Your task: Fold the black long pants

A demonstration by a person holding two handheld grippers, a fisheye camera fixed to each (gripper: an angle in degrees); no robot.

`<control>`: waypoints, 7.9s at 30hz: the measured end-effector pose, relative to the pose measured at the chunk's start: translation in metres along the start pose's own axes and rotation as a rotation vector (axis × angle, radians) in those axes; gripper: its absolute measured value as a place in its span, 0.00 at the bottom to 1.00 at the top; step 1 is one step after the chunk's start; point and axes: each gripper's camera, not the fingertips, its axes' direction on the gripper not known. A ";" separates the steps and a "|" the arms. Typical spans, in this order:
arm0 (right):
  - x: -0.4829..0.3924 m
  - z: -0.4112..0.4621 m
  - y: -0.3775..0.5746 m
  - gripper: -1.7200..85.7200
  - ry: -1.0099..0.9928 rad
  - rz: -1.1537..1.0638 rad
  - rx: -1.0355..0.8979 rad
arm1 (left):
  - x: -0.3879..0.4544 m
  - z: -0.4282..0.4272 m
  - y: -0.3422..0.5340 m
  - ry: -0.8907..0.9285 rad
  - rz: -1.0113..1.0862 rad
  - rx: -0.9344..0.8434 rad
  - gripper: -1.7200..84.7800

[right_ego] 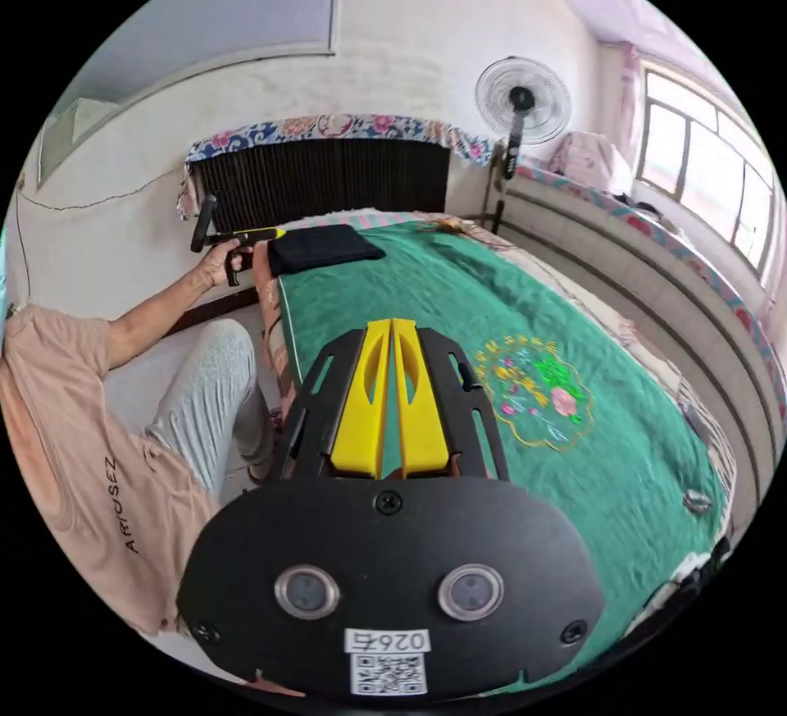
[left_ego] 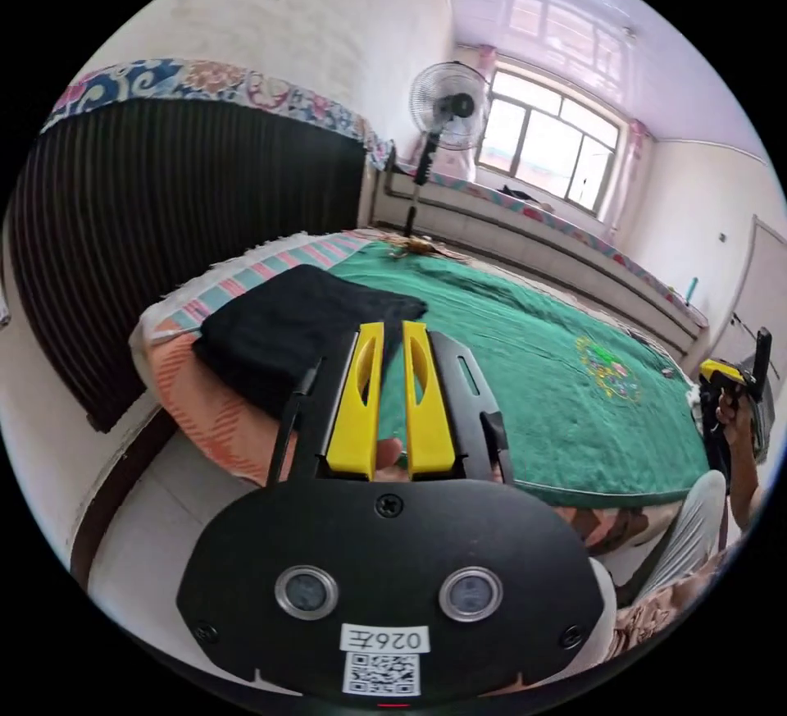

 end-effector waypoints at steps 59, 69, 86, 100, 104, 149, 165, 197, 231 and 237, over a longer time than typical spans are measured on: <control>0.173 0.025 -0.071 0.04 -0.284 0.365 0.010 | 0.083 -0.092 -0.146 0.829 0.213 -0.219 0.10; 0.296 -0.055 0.176 0.06 0.009 0.929 -0.085 | 0.198 -0.016 -0.063 0.832 0.299 -0.411 0.02; 0.266 -0.104 0.252 0.01 -0.079 0.806 -0.045 | 0.480 0.021 0.173 0.810 1.629 -0.497 0.25; 0.267 -0.140 0.316 0.01 -0.189 0.844 -0.031 | 0.511 0.092 0.193 1.037 1.487 -0.660 0.18; 0.261 -0.151 0.322 0.01 -0.166 0.838 -0.029 | 0.523 0.093 0.221 0.923 1.621 -0.560 0.20; 0.073 0.014 0.146 0.01 0.203 0.050 -0.548 | 0.340 0.276 0.035 1.002 0.339 -0.653 0.17; 0.184 -0.043 0.232 0.01 -0.067 0.451 -0.249 | 0.454 0.242 0.109 0.486 0.643 -0.710 0.23; 0.270 -0.104 0.317 0.05 -0.125 0.882 0.065 | 0.311 0.206 -0.099 -0.026 0.585 -0.528 0.11; 0.153 0.102 0.229 0.02 0.080 0.253 -0.444 | 0.220 0.240 -0.170 0.163 0.429 -0.776 0.27; 0.180 0.031 0.254 0.01 0.063 0.446 -0.154 | 0.216 0.224 -0.185 0.211 0.435 -0.702 0.11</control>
